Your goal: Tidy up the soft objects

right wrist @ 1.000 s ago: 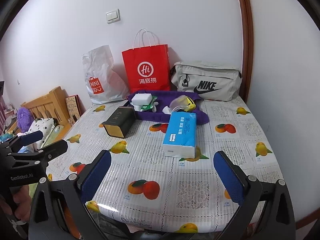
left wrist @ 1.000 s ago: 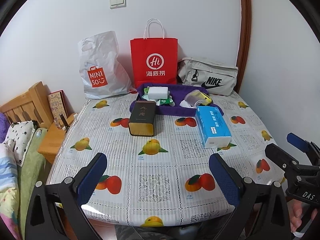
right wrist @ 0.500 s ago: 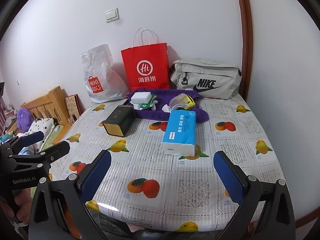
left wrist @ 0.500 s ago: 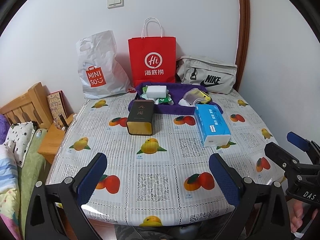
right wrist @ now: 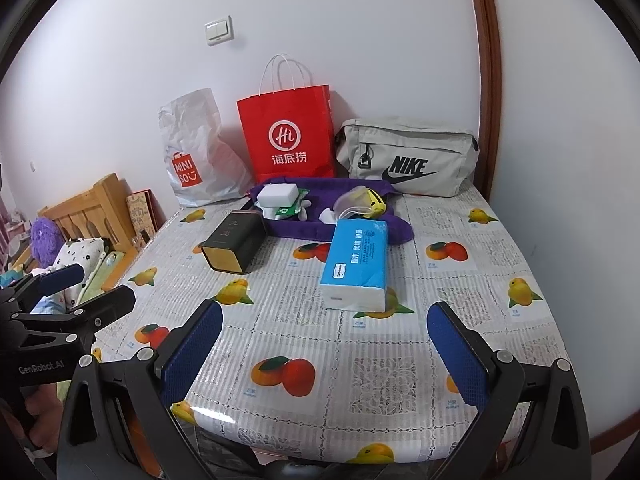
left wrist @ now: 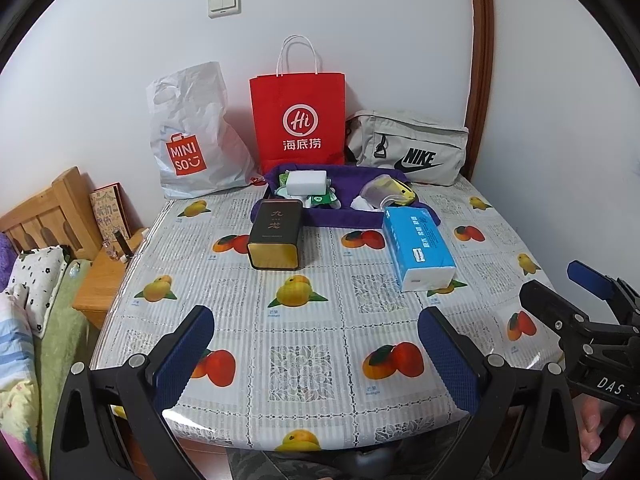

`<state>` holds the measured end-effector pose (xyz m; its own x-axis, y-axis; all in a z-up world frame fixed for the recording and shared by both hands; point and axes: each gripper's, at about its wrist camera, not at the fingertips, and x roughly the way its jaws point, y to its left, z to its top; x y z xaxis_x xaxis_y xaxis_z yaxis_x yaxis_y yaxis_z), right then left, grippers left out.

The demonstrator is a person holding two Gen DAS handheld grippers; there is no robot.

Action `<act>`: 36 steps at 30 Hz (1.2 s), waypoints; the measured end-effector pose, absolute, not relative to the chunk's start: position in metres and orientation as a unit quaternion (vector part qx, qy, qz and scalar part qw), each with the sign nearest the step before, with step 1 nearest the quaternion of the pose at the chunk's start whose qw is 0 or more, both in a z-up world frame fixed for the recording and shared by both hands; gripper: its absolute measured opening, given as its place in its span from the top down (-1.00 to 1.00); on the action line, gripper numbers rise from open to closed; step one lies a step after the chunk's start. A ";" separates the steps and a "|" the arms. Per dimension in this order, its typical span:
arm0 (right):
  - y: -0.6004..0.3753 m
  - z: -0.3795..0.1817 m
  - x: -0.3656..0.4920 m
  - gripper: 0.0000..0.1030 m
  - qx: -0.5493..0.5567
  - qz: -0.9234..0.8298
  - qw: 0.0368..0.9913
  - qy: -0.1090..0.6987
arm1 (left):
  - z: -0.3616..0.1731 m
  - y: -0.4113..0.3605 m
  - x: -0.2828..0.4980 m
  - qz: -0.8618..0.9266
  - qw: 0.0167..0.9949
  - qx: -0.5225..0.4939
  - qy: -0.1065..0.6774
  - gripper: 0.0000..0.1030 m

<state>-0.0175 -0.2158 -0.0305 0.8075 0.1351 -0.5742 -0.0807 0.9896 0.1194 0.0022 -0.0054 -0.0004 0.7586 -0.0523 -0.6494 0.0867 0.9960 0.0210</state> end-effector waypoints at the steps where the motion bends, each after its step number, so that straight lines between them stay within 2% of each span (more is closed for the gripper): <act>1: -0.216 -0.030 -0.018 -0.96 0.044 0.056 0.950 0.305 | 0.000 -0.005 0.002 -0.036 0.937 0.025 0.345 -1.00; 36: -0.212 -0.026 -0.019 -0.96 0.036 0.055 0.951 0.302 | -0.001 0.001 0.002 -0.036 0.937 0.023 0.347 -1.00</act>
